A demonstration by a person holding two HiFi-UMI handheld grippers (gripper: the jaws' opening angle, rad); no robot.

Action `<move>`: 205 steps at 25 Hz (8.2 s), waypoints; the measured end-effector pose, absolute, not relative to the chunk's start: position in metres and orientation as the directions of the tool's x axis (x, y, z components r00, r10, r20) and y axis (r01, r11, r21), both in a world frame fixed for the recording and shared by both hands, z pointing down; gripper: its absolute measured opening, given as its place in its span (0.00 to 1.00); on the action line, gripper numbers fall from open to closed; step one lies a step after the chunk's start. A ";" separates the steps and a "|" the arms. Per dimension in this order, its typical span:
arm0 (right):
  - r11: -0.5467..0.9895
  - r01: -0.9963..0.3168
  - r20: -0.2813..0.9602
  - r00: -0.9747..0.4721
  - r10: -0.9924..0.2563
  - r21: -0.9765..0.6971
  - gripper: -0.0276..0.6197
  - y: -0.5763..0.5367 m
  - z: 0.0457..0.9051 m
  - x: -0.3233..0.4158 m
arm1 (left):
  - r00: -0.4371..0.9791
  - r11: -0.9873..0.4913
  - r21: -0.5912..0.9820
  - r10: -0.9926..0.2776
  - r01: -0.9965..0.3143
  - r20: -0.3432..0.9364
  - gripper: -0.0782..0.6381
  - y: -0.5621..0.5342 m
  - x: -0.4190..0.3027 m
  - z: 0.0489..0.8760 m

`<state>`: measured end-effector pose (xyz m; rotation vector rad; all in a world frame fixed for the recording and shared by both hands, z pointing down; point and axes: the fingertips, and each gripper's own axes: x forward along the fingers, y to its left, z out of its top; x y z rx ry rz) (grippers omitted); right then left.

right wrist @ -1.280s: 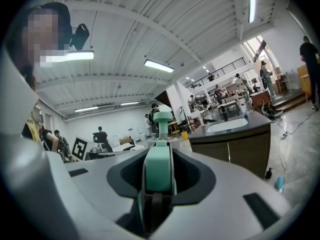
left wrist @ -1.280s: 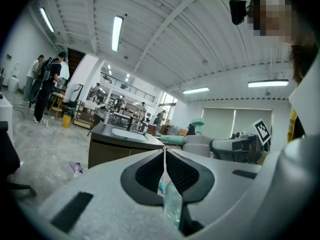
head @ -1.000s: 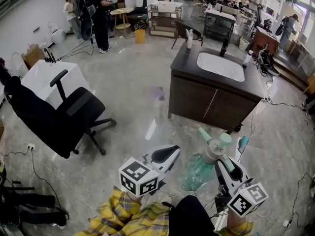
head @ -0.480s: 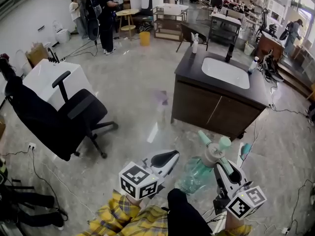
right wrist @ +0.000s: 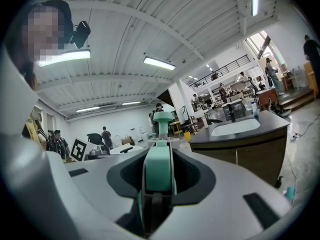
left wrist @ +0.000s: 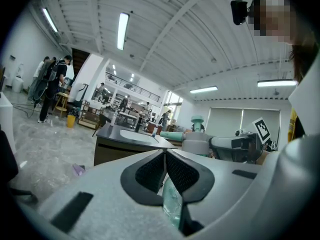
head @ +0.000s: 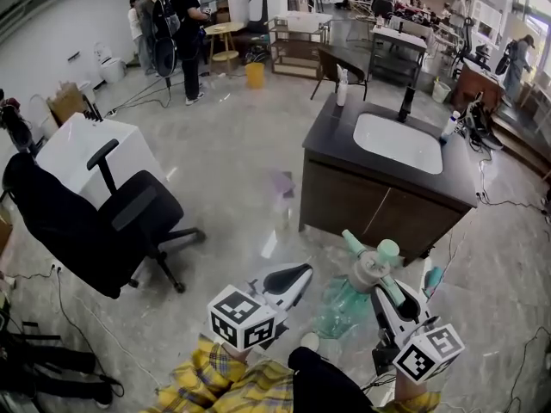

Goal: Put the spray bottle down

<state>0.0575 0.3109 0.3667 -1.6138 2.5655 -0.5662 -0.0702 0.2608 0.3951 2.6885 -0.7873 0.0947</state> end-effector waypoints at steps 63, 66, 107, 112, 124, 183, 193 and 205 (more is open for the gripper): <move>0.322 -0.887 0.191 -0.398 -0.897 -0.332 0.22 -0.047 0.382 0.082 | 0.912 -0.863 0.297 -0.383 -0.409 0.145 0.12 -0.121 0.001 0.396; 0.307 -0.894 0.191 -0.381 -0.905 -0.326 0.22 -0.065 0.384 0.079 | 0.917 -0.868 0.298 -0.371 -0.398 0.144 0.12 -0.138 -0.003 0.401; 0.271 -0.933 0.130 -0.307 -0.943 -0.237 0.22 -0.243 0.351 0.086 | 0.941 -0.885 0.320 -0.324 -0.338 0.097 0.12 -0.294 -0.004 0.407; 0.295 -0.921 0.114 -0.331 -0.937 -0.253 0.22 -0.273 0.347 0.103 | 0.934 -0.879 0.316 -0.342 -0.357 0.105 0.12 -0.322 0.011 0.401; 0.332 -0.908 0.095 -0.365 -0.926 -0.257 0.22 -0.335 0.340 0.146 | 0.914 -0.860 0.311 -0.388 -0.405 0.118 0.12 -0.376 0.046 0.396; 0.473 -0.879 -0.001 -0.474 -0.881 -0.062 0.22 -0.542 0.365 0.224 | 0.825 -0.772 0.306 -0.556 -0.557 0.100 0.12 -0.562 0.128 0.407; 0.500 -0.865 -0.029 -0.499 -0.866 -0.046 0.22 -0.543 0.366 0.225 | 0.822 -0.770 0.308 -0.563 -0.559 0.087 0.12 -0.569 0.135 0.407; 0.474 -0.880 -0.038 -0.473 -0.880 -0.029 0.23 -0.540 0.365 0.225 | 0.826 -0.769 0.327 -0.559 -0.550 0.073 0.12 -0.566 0.130 0.408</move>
